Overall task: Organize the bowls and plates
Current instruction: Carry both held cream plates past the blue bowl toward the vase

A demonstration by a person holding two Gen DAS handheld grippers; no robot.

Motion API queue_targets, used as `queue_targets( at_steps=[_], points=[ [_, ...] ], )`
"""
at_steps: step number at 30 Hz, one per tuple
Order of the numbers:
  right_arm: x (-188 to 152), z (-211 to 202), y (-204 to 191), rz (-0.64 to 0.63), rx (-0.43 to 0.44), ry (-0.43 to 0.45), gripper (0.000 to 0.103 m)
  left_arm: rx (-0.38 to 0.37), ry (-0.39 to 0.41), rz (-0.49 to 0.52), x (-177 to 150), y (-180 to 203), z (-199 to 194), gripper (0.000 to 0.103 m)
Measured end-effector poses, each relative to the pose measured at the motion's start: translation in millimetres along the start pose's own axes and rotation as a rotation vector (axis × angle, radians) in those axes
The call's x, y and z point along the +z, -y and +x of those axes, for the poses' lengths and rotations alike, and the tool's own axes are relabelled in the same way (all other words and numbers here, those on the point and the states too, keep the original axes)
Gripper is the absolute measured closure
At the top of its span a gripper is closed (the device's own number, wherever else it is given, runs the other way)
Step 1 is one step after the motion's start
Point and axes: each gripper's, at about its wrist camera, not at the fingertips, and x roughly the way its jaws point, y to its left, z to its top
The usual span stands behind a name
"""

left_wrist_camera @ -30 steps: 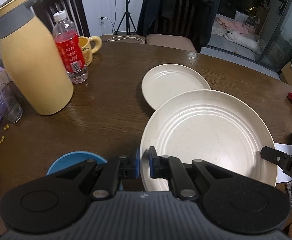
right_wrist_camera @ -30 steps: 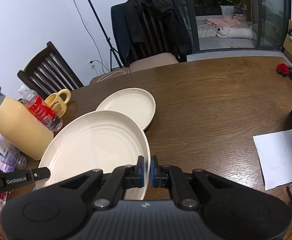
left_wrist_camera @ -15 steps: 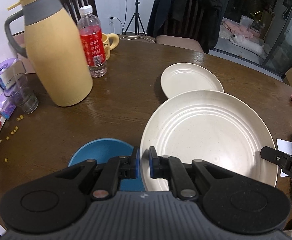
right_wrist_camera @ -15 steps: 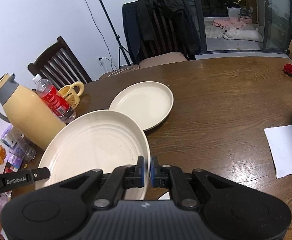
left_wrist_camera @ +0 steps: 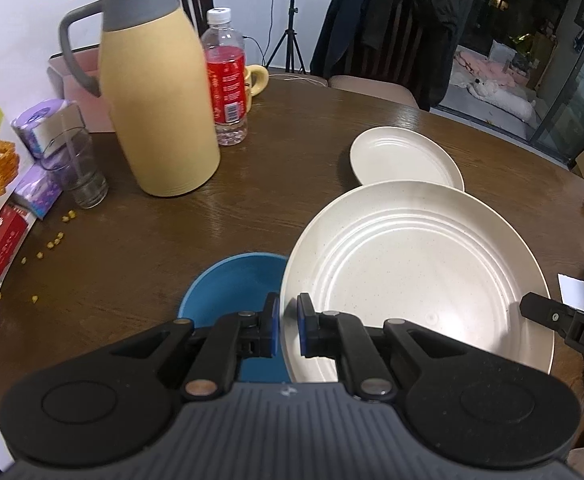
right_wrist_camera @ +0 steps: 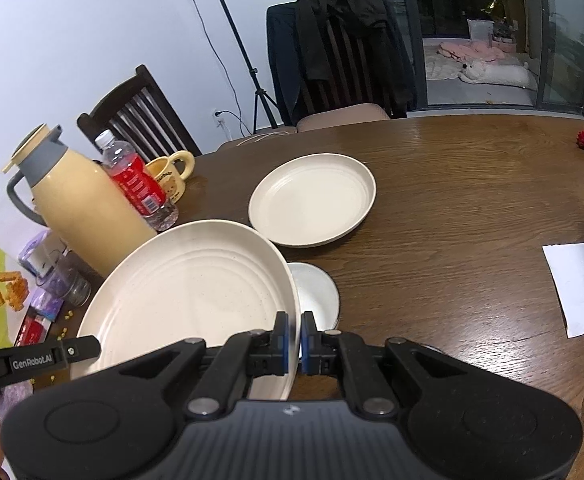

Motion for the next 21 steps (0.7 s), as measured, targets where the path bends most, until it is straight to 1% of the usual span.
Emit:
queue_targets(
  at_steps=[21],
  points=[
    [-35.3, -16.8, -58.6, -0.055, 0.044, -0.007, 0.097, 0.033, 0.025, -0.061, -34.6, -55.1, -38.0, 0.094]
  ],
)
